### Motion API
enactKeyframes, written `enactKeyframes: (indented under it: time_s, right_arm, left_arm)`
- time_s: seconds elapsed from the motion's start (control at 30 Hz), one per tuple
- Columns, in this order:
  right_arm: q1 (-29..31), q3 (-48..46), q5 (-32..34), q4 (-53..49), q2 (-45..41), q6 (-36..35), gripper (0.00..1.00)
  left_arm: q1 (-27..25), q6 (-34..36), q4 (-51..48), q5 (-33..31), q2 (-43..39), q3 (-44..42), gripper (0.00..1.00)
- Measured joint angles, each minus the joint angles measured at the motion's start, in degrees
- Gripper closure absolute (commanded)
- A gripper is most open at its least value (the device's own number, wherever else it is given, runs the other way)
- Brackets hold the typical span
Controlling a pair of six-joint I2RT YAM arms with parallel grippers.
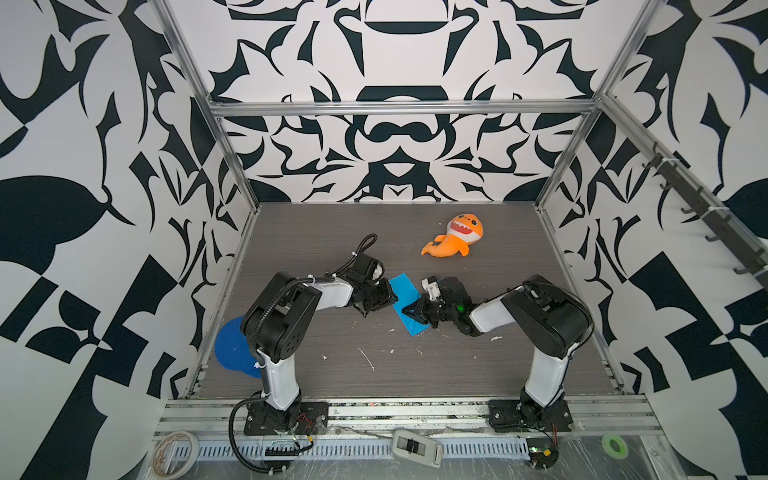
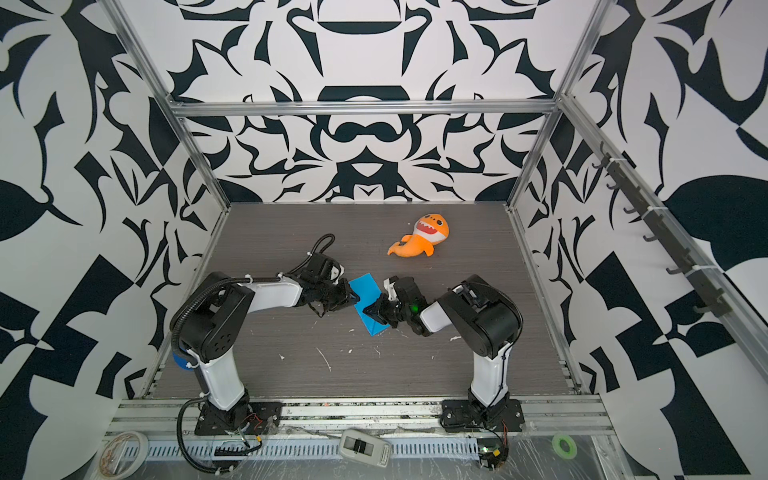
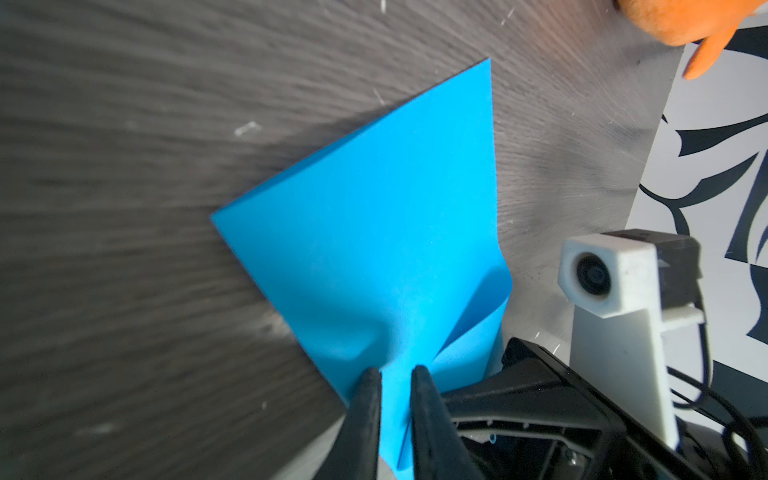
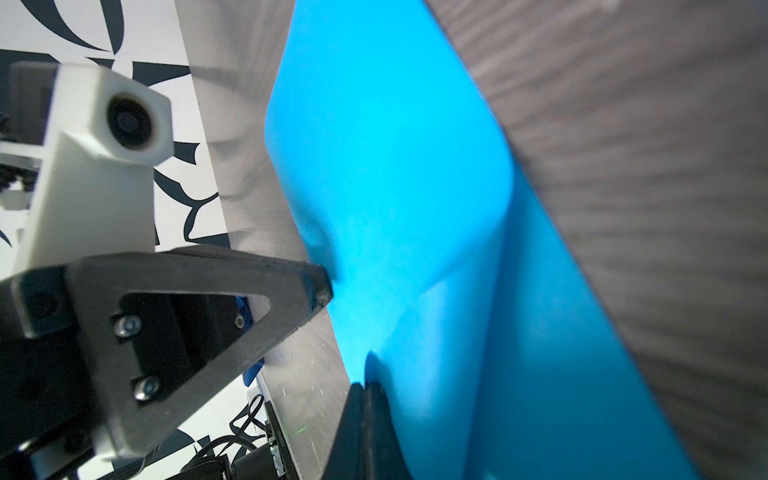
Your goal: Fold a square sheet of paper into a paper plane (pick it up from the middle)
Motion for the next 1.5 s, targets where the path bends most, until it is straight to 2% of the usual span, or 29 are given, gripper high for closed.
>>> enactKeyframes:
  time_s: [0.9, 1.0, 1.33, 1.5]
  right_arm:
    - [0.00, -0.70, 0.52, 1.86, 0.37, 0.42, 0.94]
    - [0.00, -0.74, 0.46, 2.32, 0.61, 0.59, 0.92]
    - [0.02, -0.85, 0.44, 4.50, 0.76, 1.75, 0.76]
    - [0.04, -0.92, 0.44, 4.87, 0.74, 1.70, 0.76]
  left_arm:
    - [0.00, 0.00, -0.02, -0.04, 0.00, 0.00, 0.82]
    - [0.00, -0.02, -0.04, -0.04, 0.00, 0.00, 0.82]
    - [0.61, -0.42, -2.47, -1.40, -1.88, -0.11, 0.78]
    - [2.40, 0.09, -4.96, -3.10, -4.66, -0.24, 0.78]
